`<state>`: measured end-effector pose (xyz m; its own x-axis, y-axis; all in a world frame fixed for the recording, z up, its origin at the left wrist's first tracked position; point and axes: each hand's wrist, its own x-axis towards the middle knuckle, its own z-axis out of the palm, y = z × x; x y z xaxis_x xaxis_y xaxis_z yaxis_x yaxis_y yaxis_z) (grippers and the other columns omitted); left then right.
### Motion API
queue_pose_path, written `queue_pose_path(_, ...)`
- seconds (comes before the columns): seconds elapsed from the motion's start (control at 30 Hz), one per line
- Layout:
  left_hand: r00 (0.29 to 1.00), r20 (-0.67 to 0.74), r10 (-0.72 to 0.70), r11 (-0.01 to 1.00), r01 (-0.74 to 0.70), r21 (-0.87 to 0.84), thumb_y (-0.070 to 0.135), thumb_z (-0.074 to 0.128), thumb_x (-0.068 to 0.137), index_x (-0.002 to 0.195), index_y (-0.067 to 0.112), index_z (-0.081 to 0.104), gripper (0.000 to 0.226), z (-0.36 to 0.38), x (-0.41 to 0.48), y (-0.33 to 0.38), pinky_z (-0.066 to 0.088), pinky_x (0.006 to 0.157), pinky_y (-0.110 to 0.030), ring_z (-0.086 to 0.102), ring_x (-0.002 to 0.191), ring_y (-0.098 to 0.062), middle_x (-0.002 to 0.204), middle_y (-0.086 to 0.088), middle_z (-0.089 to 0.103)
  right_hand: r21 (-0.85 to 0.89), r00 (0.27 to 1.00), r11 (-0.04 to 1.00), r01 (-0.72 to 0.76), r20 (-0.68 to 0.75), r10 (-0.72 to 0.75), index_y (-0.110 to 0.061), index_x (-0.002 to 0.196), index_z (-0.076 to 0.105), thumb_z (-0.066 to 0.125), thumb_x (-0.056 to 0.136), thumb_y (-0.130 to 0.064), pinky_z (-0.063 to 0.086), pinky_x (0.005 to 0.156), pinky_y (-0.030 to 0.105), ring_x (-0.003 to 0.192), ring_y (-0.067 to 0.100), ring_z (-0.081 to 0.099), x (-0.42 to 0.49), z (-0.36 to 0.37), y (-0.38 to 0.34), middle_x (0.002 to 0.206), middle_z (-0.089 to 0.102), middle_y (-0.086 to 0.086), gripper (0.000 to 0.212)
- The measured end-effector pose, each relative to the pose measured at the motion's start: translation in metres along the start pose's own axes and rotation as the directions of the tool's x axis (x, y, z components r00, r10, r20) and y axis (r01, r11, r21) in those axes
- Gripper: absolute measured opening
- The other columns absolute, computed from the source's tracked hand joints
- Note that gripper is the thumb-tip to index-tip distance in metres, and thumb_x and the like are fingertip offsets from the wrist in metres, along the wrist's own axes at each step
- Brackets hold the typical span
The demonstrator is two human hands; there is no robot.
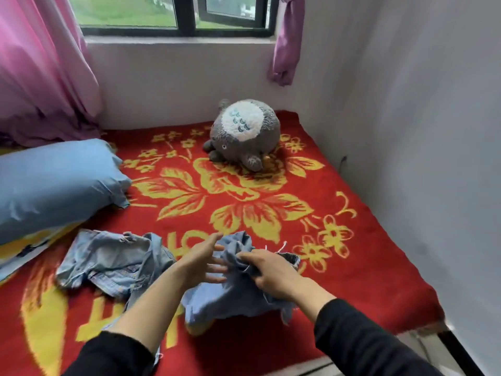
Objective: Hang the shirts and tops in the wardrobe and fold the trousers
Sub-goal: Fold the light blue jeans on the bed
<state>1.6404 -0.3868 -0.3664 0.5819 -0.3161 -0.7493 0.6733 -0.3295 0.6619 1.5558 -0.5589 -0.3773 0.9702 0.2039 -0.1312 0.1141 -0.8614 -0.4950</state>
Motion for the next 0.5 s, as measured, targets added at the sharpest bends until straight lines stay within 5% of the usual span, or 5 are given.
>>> queue_pose_path(0.2, 0.988, 0.046, -0.145, 0.983, 0.139, 0.12, 0.005, 0.058, 0.084, 0.074, 0.003, 0.059, 0.01, -0.001, 0.019, -0.057, 0.055, 0.062, -0.03, 0.054, 0.056, -0.019, 0.065, -0.011, 0.053, -0.113, 0.971, 0.972, 0.205, 0.149, -0.187, -0.033, 0.131, 0.05, 0.05, 0.078, -0.01, 0.032, 0.075, 0.034, 0.101, 0.022, 0.052, -0.041, 0.051, -0.002, 0.103, 0.058, 0.002, 0.058)
queue_pose_path(0.27, 0.995, -0.007, -0.103, 0.992, 0.103, 0.073, -0.005, 0.046, 0.085, 0.07, 0.007, 0.059, 0.023, -0.003, 0.025, -0.066, 0.045, 0.048, -0.021, 0.046, 0.048, -0.011, 0.063, -0.008, 0.048, 0.224, 0.978, 0.974, 0.035, 0.191, -0.079, -0.035, 0.13, 0.053, 0.053, 0.077, -0.014, 0.042, 0.084, 0.027, 0.101, 0.01, 0.056, -0.056, 0.05, -0.003, 0.105, 0.064, -0.005, 0.057)
queue_pose_path(0.33, 0.996, -0.028, -0.079, 0.997, 0.079, -0.008, -0.007, 0.043, 0.085, 0.088, 0.005, 0.069, 0.029, -0.007, 0.027, -0.07, 0.039, 0.047, -0.02, 0.046, 0.055, -0.011, 0.071, -0.006, 0.056, 0.531, 0.948, 0.807, -0.26, 0.297, 0.111, -0.025, 0.118, 0.066, 0.055, 0.075, -0.014, 0.047, 0.09, 0.018, 0.101, 0.0, 0.061, -0.063, 0.048, 0.005, 0.106, 0.069, -0.009, 0.046)
queue_pose_path(0.43, 0.996, -0.053, -0.07, 0.994, 0.065, -0.094, -0.008, 0.037, 0.084, 0.111, 0.002, 0.066, 0.041, -0.006, 0.026, -0.074, 0.035, 0.042, -0.017, 0.048, 0.055, -0.01, 0.075, -0.004, 0.063, 0.531, 0.849, 0.669, -0.52, 0.234, 0.473, -0.019, 0.11, 0.067, 0.05, 0.068, -0.014, 0.049, 0.093, 0.03, 0.101, 0.011, 0.062, -0.062, 0.065, 0.043, 0.107, 0.068, -0.002, 0.045)
queue_pose_path(0.5, 1.0, 0.009, -0.028, 0.985, 0.029, -0.169, -0.012, 0.027, 0.085, 0.108, -0.004, 0.061, 0.042, 0.0, 0.015, -0.07, 0.032, 0.034, -0.012, 0.049, 0.04, -0.008, 0.059, -0.003, 0.061, 0.33, 0.763, 0.691, -0.643, 0.187, 0.619, -0.023, 0.13, 0.051, 0.053, 0.075, -0.015, 0.044, 0.096, 0.033, 0.116, 0.022, 0.053, -0.061, 0.078, 0.062, 0.128, 0.057, 0.001, 0.055)
